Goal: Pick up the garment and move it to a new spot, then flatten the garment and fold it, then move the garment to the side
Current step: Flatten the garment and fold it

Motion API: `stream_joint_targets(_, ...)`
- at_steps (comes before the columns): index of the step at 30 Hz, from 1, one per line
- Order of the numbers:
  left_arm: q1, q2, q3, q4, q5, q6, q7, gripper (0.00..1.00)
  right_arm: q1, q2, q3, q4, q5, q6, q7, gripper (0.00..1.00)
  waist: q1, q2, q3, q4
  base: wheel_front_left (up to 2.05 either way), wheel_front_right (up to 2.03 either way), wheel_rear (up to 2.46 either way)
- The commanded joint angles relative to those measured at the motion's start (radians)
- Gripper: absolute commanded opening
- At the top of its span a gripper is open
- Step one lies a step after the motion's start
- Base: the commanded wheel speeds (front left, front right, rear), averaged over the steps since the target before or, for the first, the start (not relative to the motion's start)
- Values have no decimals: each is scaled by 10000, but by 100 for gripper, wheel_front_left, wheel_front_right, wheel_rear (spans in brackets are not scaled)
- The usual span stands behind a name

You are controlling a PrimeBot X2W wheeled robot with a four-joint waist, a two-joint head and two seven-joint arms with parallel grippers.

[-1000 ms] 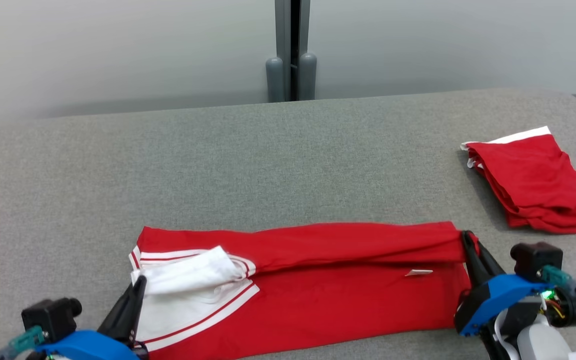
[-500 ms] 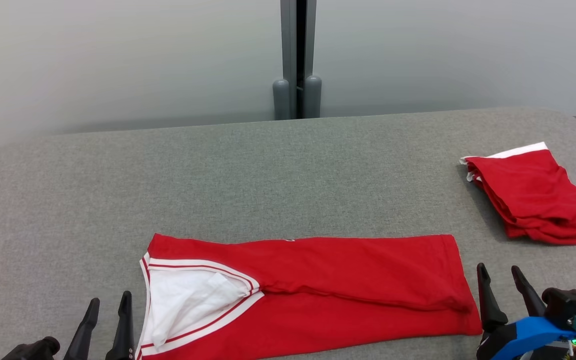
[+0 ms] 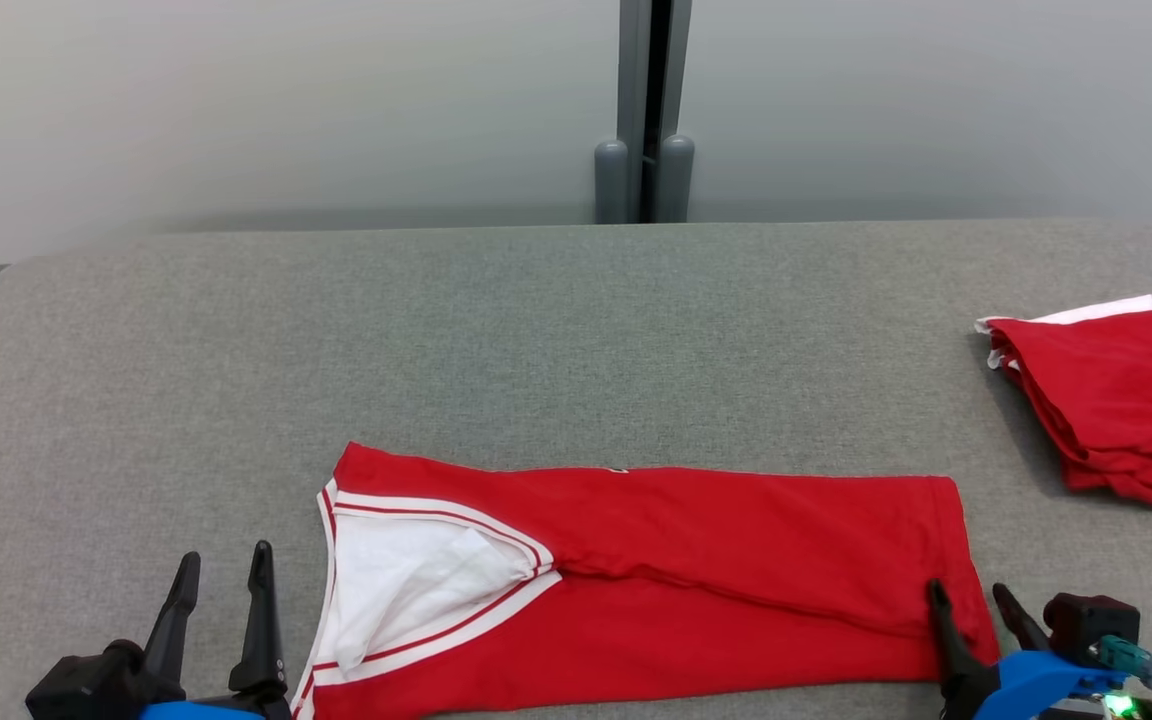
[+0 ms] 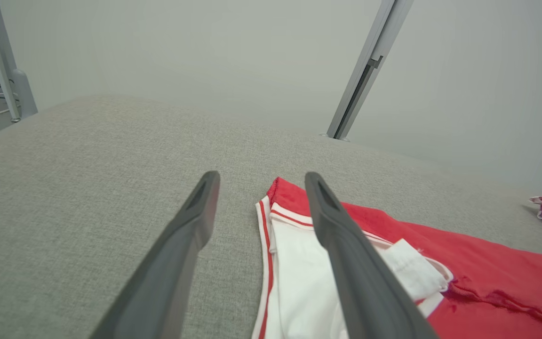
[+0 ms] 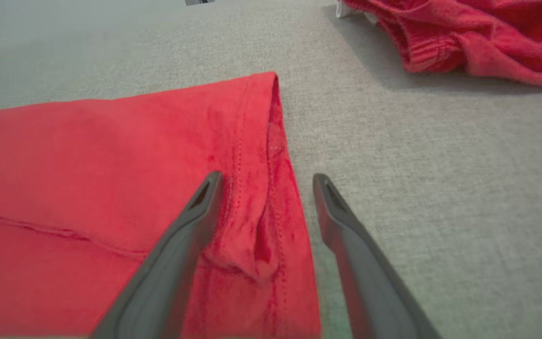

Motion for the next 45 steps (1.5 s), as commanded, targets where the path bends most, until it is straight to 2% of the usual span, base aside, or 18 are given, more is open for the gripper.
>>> stream_joint_targets(1, -160, -14, 10, 14, 65, 50, -56, 100, -180, -16, -25, 112, -87, 1, 29, 100, -1, -1, 40, 48, 0, 0, 0)
stream_joint_targets(4, -233, -49, -19, 73, 151, 110, -67, 100, -323, -13, 94, 649, 11, 1, 178, 100, -1, -1, 97, 124, 0, 0, 0)
stream_joint_targets(5, -260, -32, -33, 82, 235, 150, -57, 100, -367, -13, 184, 815, 84, 1, 219, 48, -1, -1, 108, 132, 0, 0, 0)
stream_joint_targets(6, -278, -14, -35, 79, 301, 193, -64, 100, -388, -2, 251, 958, 136, 2, 218, 16, -1, -1, 115, 129, 0, 0, 0)
stream_joint_targets(7, -287, -35, -25, 73, 337, 227, -74, 100, -424, 2, 293, 1067, 178, 2, 171, 0, -1, -1, 121, 119, 0, 0, 0)
stream_joint_targets(13, -313, -208, -71, 107, 551, 288, -103, 100, -966, -34, 258, 1296, 354, -2, -181, 0, -1, -1, 73, -136, 0, 0, 0)
stream_joint_targets(17, -300, -263, -111, 138, 654, 277, -107, 100, -1198, -46, -404, 902, -42, -2, -258, 0, -1, -1, 34, -380, 0, 0, 0)
stream_joint_targets(24, -373, -253, -291, 314, 909, 293, -114, 100, -752, -31, -1877, -968, 276, -2, 290, 0, -1, -1, 54, -543, 0, 0, 0)
stream_joint_targets(28, -443, -272, -398, 445, 1020, 305, -115, 100, -479, -22, -1999, -1949, 825, 1, 652, 0, -1, -1, 66, -582, 0, 0, 0)
stream_joint_targets(33, -575, -336, -537, 571, 1072, 241, -113, 100, -284, -9, -426, -2687, 1795, 2, 1057, 0, -1, -1, 53, -489, 0, 0, 0)
stream_joint_targets(38, -686, -355, -610, 661, 1101, 207, -99, 100, -260, -12, 2243, -3149, 3319, 2, 1265, 0, -1, -1, 0, -191, 0, 0, 0)
stream_joint_targets(45, -768, -427, -682, 748, 1112, 186, -105, 100, -1016, -26, 5087, -2609, 4913, 2, 793, 0, -1, -1, -68, 326, 0, 0, 0)
